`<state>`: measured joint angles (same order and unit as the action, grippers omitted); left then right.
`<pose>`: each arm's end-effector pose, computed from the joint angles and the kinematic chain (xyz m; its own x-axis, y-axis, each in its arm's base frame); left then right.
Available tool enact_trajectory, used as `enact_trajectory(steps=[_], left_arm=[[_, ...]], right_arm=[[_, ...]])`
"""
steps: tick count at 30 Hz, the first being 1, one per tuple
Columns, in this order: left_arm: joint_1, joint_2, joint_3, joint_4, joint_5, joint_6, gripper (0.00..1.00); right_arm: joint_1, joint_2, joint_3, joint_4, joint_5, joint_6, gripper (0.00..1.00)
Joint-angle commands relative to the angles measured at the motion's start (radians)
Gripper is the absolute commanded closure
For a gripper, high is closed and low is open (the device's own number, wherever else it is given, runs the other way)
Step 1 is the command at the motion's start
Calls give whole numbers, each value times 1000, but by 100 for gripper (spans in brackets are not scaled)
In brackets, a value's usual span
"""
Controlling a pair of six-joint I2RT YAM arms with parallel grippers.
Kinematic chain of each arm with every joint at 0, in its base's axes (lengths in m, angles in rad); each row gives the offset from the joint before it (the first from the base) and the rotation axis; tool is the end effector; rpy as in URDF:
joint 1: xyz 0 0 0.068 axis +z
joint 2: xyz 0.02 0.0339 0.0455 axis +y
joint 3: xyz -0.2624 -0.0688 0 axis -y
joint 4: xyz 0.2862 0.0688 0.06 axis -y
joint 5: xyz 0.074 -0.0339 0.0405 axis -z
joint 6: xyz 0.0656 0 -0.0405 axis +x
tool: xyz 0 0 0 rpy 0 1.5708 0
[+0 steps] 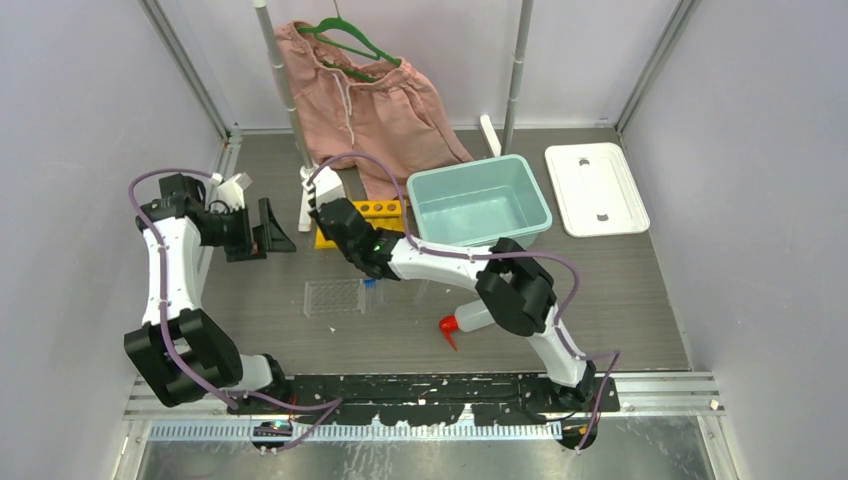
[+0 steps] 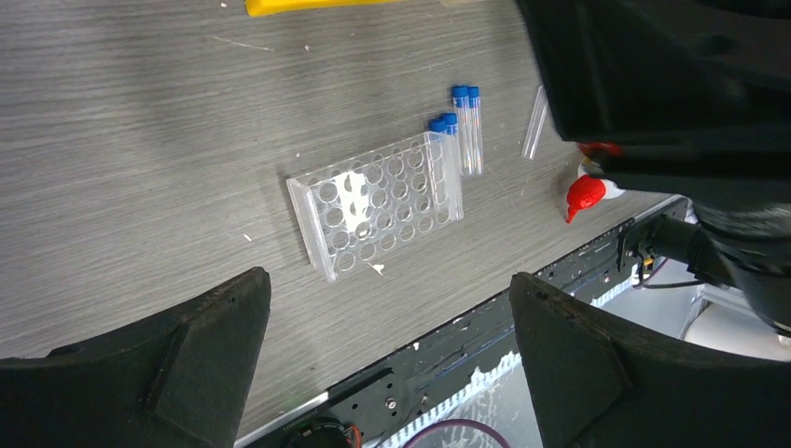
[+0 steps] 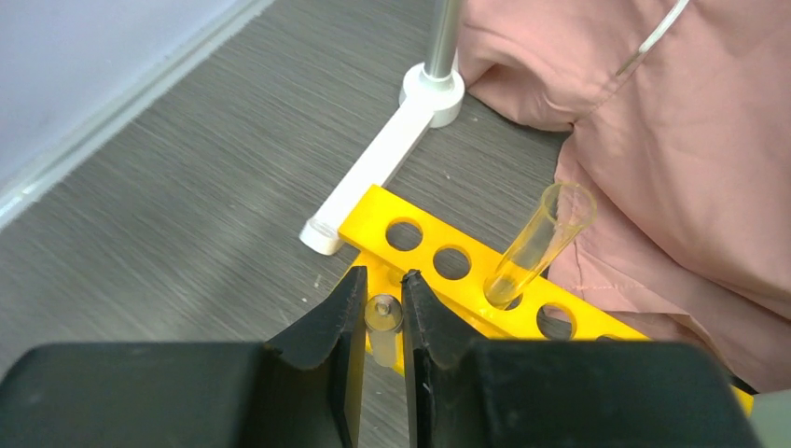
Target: Organize the chemistry lab equipment
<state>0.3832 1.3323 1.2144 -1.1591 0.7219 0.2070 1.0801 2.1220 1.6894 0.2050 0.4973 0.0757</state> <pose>0.2805 0.0663 0.2764 -0.8900 -0.1925 -0.4134 0.0815 0.8248 -0.5595 0.2965 0.4886 0.2418 -0.1481 -0.1361 -0.9796 -0.5465 0.8368 -0.0337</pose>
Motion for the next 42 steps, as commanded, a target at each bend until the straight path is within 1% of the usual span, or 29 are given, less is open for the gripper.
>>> enact_trajectory(steps=[1,19,42], left_arm=[[15,9,60,-3,28,34,0],[17,19,51,-2,45,48,0],[31,30,56,-8,48,67,0]], right_arm=[[-1,22,20,135,57,-65,99],[0,57,-3,201,68,-70,99],[-11,114,2,204,64,-70,99]])
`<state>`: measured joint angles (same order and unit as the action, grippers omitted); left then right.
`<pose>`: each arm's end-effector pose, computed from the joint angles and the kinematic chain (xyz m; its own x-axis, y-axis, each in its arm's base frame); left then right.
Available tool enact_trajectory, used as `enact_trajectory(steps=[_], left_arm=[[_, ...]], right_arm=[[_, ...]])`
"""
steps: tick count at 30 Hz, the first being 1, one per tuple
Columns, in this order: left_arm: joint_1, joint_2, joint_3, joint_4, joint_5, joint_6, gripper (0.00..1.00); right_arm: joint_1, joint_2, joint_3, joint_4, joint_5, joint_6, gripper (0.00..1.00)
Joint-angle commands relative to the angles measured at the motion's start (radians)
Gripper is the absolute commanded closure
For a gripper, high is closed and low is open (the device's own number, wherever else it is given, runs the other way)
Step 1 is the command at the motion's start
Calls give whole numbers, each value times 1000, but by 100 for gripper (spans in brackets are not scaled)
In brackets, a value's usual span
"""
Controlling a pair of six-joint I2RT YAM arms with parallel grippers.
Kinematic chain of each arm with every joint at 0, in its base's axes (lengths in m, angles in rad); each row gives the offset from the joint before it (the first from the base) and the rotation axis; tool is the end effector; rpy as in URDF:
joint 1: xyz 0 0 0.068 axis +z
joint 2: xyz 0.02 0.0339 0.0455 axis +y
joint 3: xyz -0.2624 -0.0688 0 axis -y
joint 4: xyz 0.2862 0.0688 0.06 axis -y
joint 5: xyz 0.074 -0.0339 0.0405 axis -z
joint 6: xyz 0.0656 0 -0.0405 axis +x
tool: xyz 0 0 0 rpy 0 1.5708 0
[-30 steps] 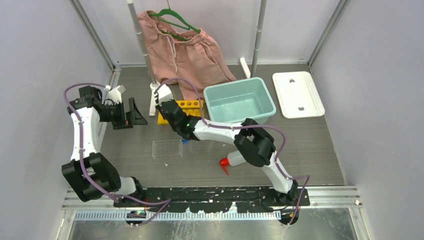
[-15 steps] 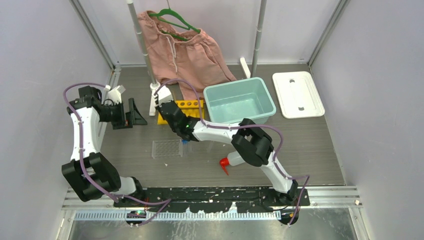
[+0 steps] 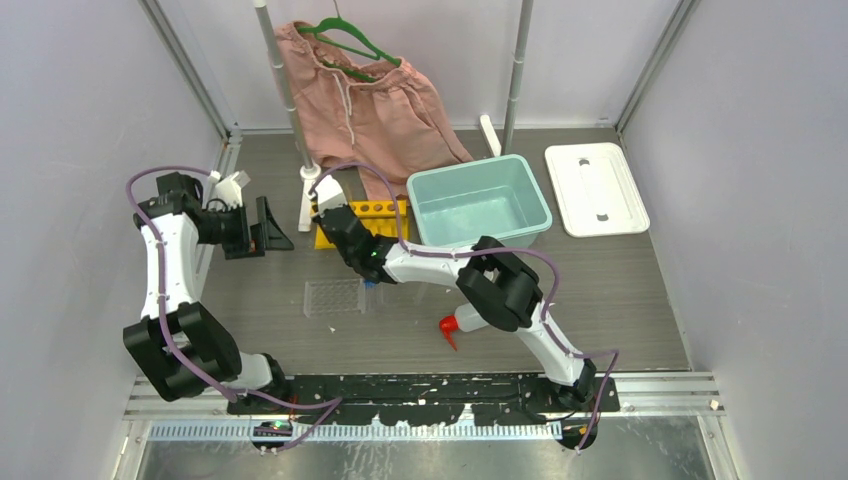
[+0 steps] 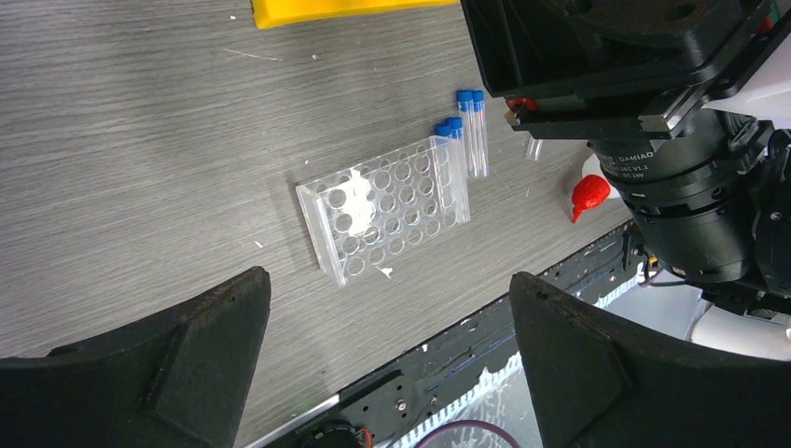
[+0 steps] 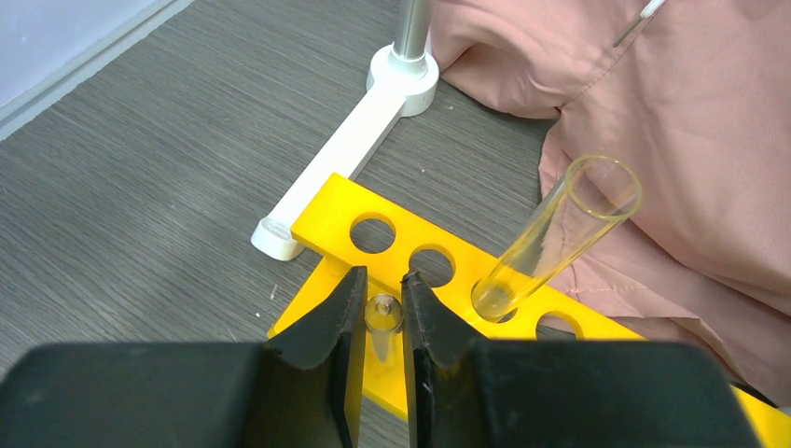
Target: Organize the chemistry lab equipment
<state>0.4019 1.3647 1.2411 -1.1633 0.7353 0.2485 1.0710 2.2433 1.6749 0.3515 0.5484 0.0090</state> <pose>0.2860 0.0737 0.2769 -0.8852 -0.1780 -0.4299 0.1037 0.8252 -0.5553 0.3098 0.4961 0.1873 -0.1077 -0.1812 -0.9775 -0.5040 0.8575 -0.1034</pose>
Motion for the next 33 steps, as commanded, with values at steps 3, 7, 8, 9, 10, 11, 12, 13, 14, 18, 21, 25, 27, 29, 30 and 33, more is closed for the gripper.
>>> enact_trajectory(steps=[3,7,8,9,10,11,12,13,14,18,21,25,27,29,30,33], left_arm=[[15,-2,29,-4,35,25,0],[19,-1,33,-6,35,31,0],[19,-1,34,-7,35,32,0],[20,-1,35,-7,35,33,0],[21,-1,35,-7,35,33,0],[21,-1,36,-7,35,33,0],[21,0,35,-7,33,32,0],[22,-1,36,-7,33,34,0],[22,0,37,-8,33,34,0],[24,1,40,-9,35,35,0],[25,-2,43,-11,34,34,0],[26,-5,51,-18,35,35,0],[25,-8,56,-23,36,34,0],[27,-11,63,-27,36,35,0],[27,-13,68,-32,36,34,0],[27,-18,82,-41,35,32,0]], right_arm=[[-1,-4,13,57,12,-3,99],[-1,5,9,48,3,4,99],[-2,7,11,45,0,8,99],[-2,11,12,42,-1,14,99],[-1,13,14,37,-4,19,99],[-1,16,16,32,-9,23,99],[-1,18,17,27,-15,28,99],[-1,19,20,23,-17,33,98],[-2,22,20,20,-20,38,94],[-1,21,23,16,-28,50,82],[-1,16,30,7,-31,60,76],[0,-16,37,-17,-56,83,59],[7,-39,33,-26,-64,90,54],[19,-71,29,-47,-61,95,51],[27,-90,26,-62,-58,100,51],[48,-165,17,-142,-33,155,50]])
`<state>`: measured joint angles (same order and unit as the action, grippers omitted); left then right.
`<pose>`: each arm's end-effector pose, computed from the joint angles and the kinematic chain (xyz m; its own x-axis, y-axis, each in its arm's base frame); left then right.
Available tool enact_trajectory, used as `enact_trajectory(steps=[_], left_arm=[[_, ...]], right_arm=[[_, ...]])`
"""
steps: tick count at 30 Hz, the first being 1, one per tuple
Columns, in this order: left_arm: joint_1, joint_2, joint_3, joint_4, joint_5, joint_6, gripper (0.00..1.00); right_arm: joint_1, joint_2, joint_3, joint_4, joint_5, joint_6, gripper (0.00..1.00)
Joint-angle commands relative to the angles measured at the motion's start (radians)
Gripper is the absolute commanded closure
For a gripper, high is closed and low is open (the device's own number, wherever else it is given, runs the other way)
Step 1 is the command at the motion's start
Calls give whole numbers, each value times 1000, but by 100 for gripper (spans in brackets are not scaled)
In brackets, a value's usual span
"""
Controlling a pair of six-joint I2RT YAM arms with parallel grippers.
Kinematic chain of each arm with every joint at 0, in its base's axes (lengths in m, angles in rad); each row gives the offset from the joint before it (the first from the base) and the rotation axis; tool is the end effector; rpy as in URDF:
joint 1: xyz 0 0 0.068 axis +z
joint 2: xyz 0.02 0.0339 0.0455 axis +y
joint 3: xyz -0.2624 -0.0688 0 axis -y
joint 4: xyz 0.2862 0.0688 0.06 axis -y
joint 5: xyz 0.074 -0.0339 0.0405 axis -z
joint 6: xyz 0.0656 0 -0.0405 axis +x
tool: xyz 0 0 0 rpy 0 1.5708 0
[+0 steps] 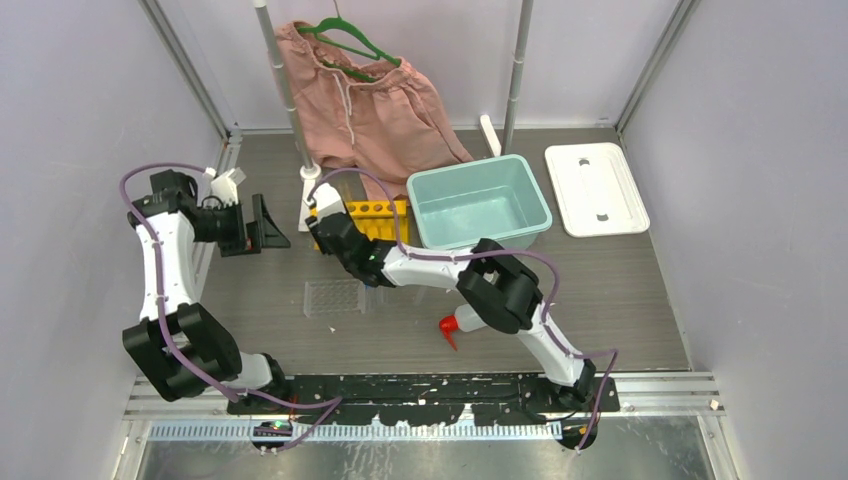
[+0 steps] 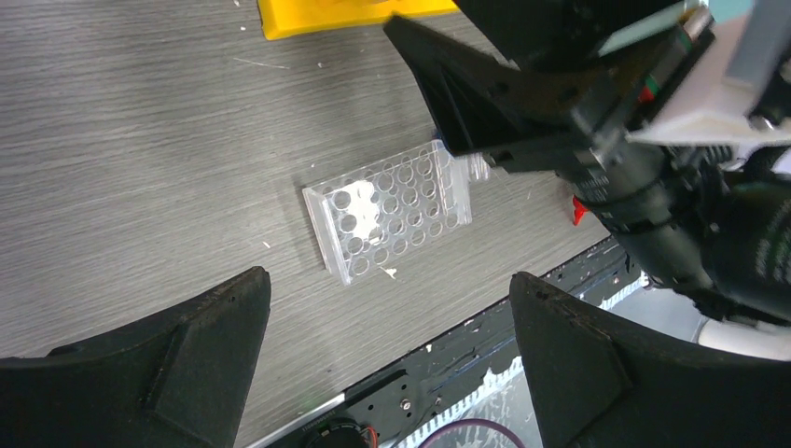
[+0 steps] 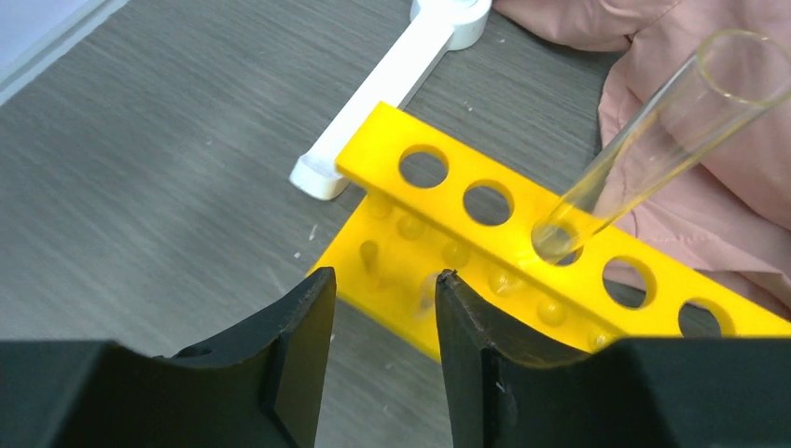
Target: Organize the chemistry lab equipment
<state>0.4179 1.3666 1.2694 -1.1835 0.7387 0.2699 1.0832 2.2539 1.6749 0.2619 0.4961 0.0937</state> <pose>0.2853 0.0783 0.2850 -0.8771 -0.1738 -0.4477 0.1140 0.8303 -0.5456 0.3008 0.5006 0.1696 -0.1983 -0.1983 -0.9599 -0.5489 0.8338 -0.0589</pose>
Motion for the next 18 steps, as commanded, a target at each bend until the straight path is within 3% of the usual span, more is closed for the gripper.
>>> enact_trajectory(steps=[1,10,18], left_arm=[[10,-22,60,-26,31,9,0],[18,-47,98,-63,22,13,0],[18,-84,76,-80,-6,19,0]], right_arm=[[39,-208,9,-94,25,107,50],[42,-506,-165,-699,63,520,47],[42,-553,-342,-875,-32,717,50]])
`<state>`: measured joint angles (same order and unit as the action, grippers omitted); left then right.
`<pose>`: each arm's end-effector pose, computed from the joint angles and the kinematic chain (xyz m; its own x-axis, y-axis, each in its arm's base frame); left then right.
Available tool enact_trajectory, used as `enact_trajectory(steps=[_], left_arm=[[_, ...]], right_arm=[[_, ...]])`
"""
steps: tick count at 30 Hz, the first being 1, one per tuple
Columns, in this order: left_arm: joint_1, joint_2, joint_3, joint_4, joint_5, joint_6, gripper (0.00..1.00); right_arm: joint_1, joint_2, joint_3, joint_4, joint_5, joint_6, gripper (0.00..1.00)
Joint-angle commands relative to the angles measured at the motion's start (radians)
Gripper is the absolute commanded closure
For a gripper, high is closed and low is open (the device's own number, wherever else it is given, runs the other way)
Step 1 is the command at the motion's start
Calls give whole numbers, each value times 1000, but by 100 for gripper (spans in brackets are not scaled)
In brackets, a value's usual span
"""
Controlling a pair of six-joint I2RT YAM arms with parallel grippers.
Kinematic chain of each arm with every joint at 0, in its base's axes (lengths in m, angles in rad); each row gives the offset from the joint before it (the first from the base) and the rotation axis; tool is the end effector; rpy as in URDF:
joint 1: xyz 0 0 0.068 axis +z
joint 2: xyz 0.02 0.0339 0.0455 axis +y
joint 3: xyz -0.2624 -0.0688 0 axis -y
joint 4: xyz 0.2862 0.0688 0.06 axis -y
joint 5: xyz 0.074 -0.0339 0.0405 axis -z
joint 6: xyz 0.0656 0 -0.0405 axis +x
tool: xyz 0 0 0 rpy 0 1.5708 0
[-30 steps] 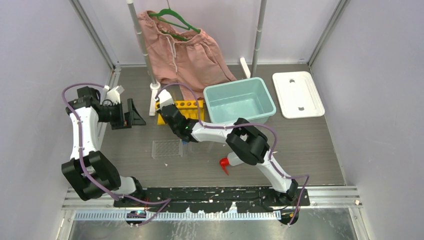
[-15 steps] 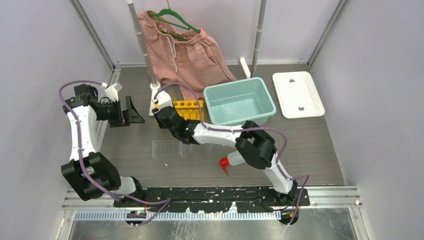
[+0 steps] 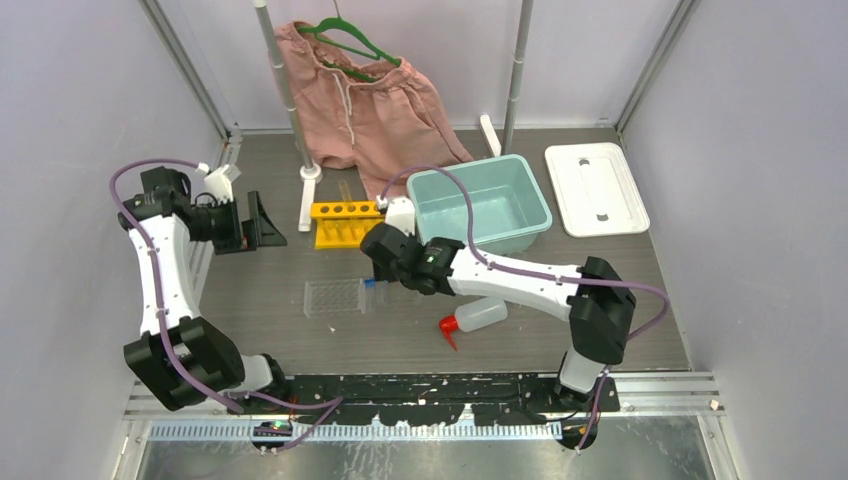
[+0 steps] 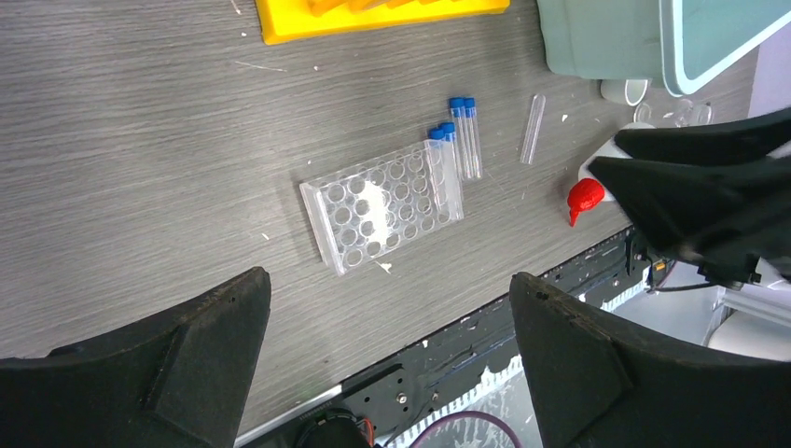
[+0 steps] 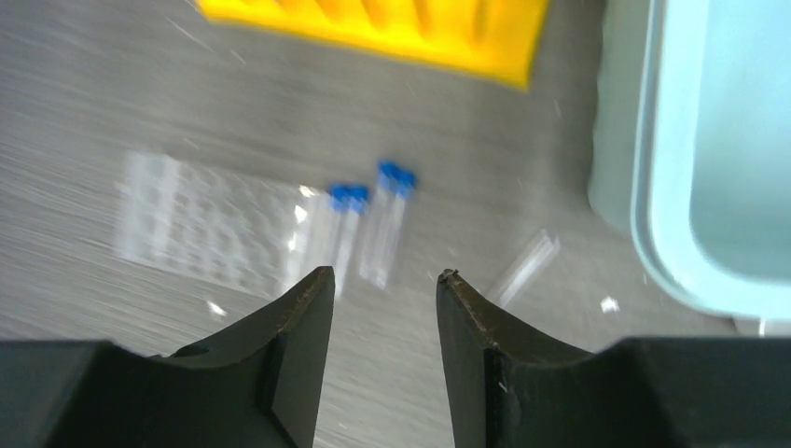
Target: Organize the chemistry lab equipment
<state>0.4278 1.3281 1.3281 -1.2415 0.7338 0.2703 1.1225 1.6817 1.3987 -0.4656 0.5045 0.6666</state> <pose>0.2756 0.0774 0.3121 -0.8594 -0.1739 -0.4808 0.1229 0.8426 -0.5244 0.2179 0.3800 0.2625 -0.6247 -0.0501 -0.7792 -0.3170 0.9283 0.1944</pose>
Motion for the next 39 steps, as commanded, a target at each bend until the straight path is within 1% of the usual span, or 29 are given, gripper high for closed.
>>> enact_trajectory(steps=[1,8,15,21,25,29,33,39], left_arm=[[8,-54,13,-23,-1,19,0],[8,-93,1,-24,2,19,0],[9,-86,-10,-22,-6,28,0],[8,-80,-13,-6,1,25,0],[9,-72,-11,-4,6,19,0],[8,-74,-10,-5,0,22,0],[9,-78,-7,-6,-3,25,0],[8,-76,2,-13,-4,29,0]], right_arm=[[3,20,-84,-141,-41,152,51],[2,87,-144,-129,6,199,56],[3,143,-151,-115,67,224,56],[2,125,-201,-102,122,264,53],[1,130,-226,-71,132,274,52],[-5,137,-249,-6,120,259,52],[-6,162,-245,44,101,236,52],[-7,200,-207,60,81,212,55]])
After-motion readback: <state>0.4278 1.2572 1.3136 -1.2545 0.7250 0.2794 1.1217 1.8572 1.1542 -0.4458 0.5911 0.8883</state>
